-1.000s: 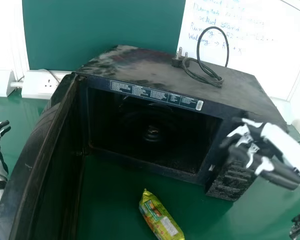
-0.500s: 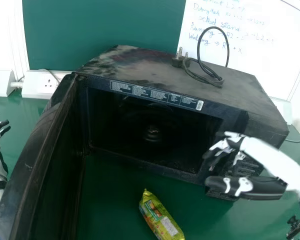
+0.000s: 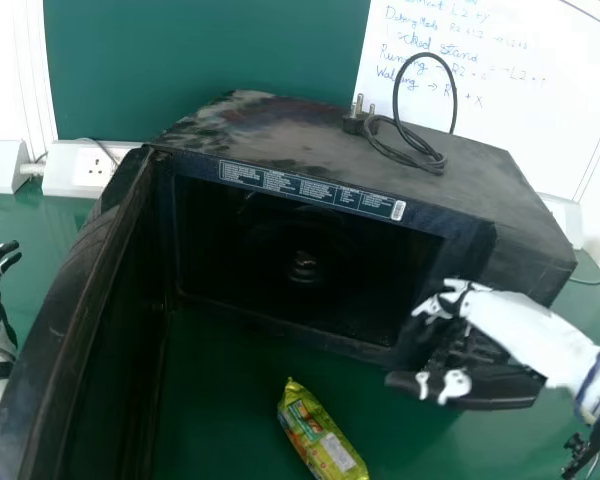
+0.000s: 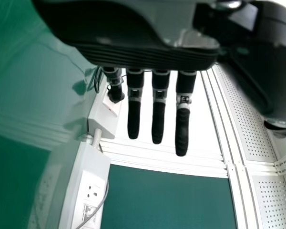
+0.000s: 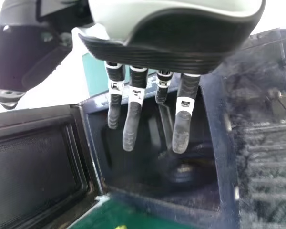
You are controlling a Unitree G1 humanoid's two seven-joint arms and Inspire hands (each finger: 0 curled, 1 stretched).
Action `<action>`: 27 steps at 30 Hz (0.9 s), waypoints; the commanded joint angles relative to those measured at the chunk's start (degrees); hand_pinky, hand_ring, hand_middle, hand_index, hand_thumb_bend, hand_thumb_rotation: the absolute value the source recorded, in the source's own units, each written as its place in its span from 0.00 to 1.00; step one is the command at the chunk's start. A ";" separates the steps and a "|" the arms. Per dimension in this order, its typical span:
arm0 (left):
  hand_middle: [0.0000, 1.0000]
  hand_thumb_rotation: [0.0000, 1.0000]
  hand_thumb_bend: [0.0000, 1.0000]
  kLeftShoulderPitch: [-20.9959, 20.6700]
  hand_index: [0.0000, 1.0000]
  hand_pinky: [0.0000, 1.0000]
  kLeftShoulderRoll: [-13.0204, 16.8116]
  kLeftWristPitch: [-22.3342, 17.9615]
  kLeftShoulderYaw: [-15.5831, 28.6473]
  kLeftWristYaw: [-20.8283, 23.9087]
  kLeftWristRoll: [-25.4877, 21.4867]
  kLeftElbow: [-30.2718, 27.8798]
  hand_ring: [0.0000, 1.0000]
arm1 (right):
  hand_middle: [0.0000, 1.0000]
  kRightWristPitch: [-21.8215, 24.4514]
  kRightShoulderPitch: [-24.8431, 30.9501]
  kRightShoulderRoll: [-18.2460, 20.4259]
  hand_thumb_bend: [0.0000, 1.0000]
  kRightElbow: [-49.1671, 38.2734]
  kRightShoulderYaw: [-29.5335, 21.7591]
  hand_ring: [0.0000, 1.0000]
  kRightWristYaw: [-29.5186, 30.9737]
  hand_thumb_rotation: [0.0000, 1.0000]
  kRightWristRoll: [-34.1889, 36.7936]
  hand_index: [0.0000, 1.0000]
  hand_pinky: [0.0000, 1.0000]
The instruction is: Put biscuit inside oven
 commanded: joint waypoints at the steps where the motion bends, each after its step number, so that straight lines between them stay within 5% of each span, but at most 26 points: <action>1: 0.71 0.04 0.50 0.53 0.50 0.72 -0.60 0.07 -0.65 0.24 0.79 -1.02 0.69 | 0.66 3.58 -0.23 -4.39 1.00 -2.63 0.85 0.62 1.85 0.65 -2.09 0.76 0.43; 6: 0.72 0.04 0.50 1.02 0.50 0.72 -1.49 1.00 -1.28 0.87 1.10 -2.74 0.70 | 0.63 0.95 -0.15 -1.69 1.00 -2.54 1.85 0.58 0.72 0.73 -2.64 0.75 0.42; 10: 0.72 0.05 0.50 1.16 0.50 0.72 -2.39 3.18 -1.39 1.94 1.74 -4.64 0.70 | 0.60 -10.27 2.98 6.34 1.00 -1.13 1.40 0.54 -3.26 0.78 -4.38 0.72 0.39; 11: 0.72 0.05 0.50 1.18 0.50 0.72 -2.55 3.71 -1.38 2.12 1.80 -5.06 0.69 | 0.61 -9.45 4.15 5.72 1.00 -2.11 1.05 0.55 -1.76 0.78 -5.08 0.74 0.40; 14: 0.71 0.05 0.50 1.15 0.50 0.71 -2.75 5.10 -1.34 2.53 1.85 -5.94 0.69 | 0.74 3.60 4.36 -2.32 1.00 -8.23 0.72 0.69 6.14 0.73 -5.18 0.83 0.52; 17: 0.71 0.05 0.50 1.30 0.50 0.71 -2.72 5.42 -1.36 2.38 1.88 -6.26 0.69 | 0.79 10.90 4.00 -4.74 1.00 -12.39 3.19 0.73 7.74 0.71 -6.32 0.83 0.56; 22: 0.71 0.05 0.50 1.38 0.50 0.71 -2.79 4.69 -1.12 1.82 1.32 -6.02 0.68 | 0.81 17.93 4.15 -4.98 1.00 -16.33 9.39 0.76 5.78 0.68 -10.23 0.84 0.62; 27: 0.71 0.05 0.50 1.34 0.50 0.71 -2.72 4.28 -1.07 1.31 0.91 -5.66 0.68 | 0.81 19.47 4.18 -5.26 1.00 -17.04 13.91 0.77 5.32 0.68 -14.54 0.84 0.62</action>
